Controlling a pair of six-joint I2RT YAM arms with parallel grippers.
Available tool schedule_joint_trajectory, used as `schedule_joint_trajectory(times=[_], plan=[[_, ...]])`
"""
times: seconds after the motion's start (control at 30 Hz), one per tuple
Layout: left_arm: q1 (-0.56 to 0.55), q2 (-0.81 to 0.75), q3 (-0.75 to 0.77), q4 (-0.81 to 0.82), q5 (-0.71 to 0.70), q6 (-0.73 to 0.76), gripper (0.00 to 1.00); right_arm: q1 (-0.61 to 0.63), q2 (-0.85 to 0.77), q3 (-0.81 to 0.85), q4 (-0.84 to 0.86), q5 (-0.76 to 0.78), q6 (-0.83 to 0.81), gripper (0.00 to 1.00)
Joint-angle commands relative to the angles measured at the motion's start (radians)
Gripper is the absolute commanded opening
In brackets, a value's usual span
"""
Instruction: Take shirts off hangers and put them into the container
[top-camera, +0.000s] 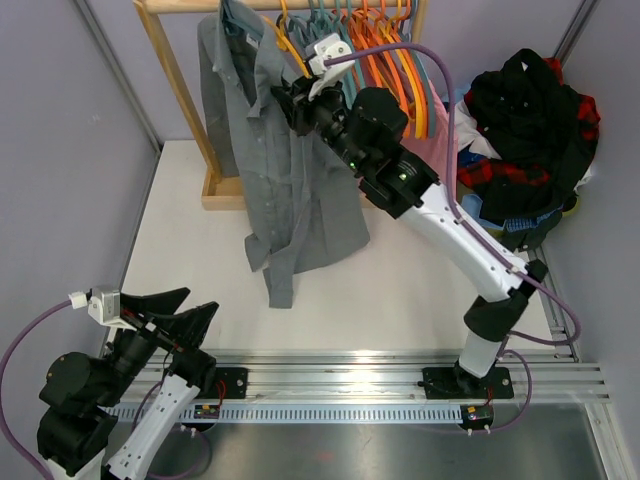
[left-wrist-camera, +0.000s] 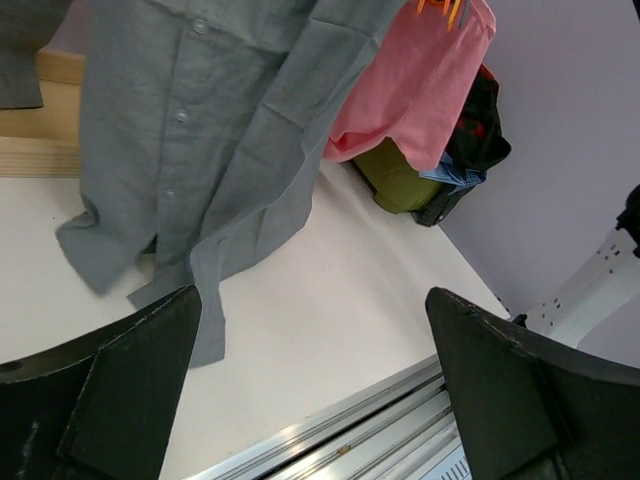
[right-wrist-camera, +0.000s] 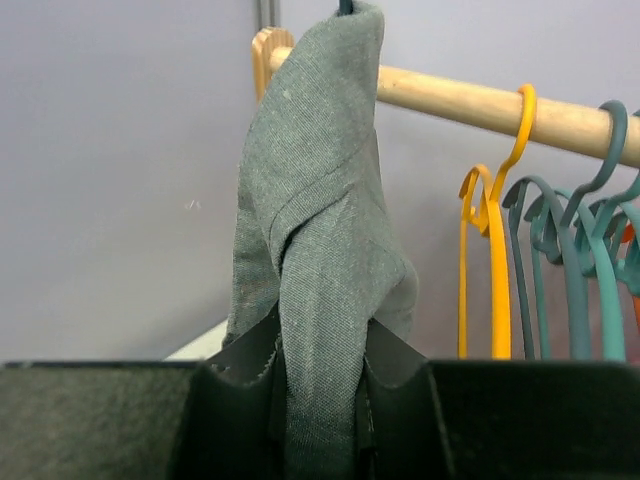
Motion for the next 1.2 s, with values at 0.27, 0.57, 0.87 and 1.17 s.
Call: schedule_joint_trajectory(times=[0.27, 0.57, 0.87, 1.17], plan=[[-0.003, -0.055, -0.019, 0.145, 0.051, 0.12, 0.99, 0.155, -0.593, -0.51, -0.471, -0.05, 0.03, 0.0], [-0.003, 0.007, -0.1, 0.381, 0.284, 0.205, 0.99, 0.233, -0.84, -0.867, -0.667, -0.26, 0.288, 0.0], [-0.003, 0.198, -0.237, 0.745, 0.74, 0.07, 0.99, 0.287, -0.885, -0.922, -0.649, -0.413, 0.309, 0.0], [-0.003, 0.313, -0.147, 0.597, 0.709, 0.271, 0.99, 0.288, -0.953, -0.931, -0.657, -0.488, 0.305, 0.0]])
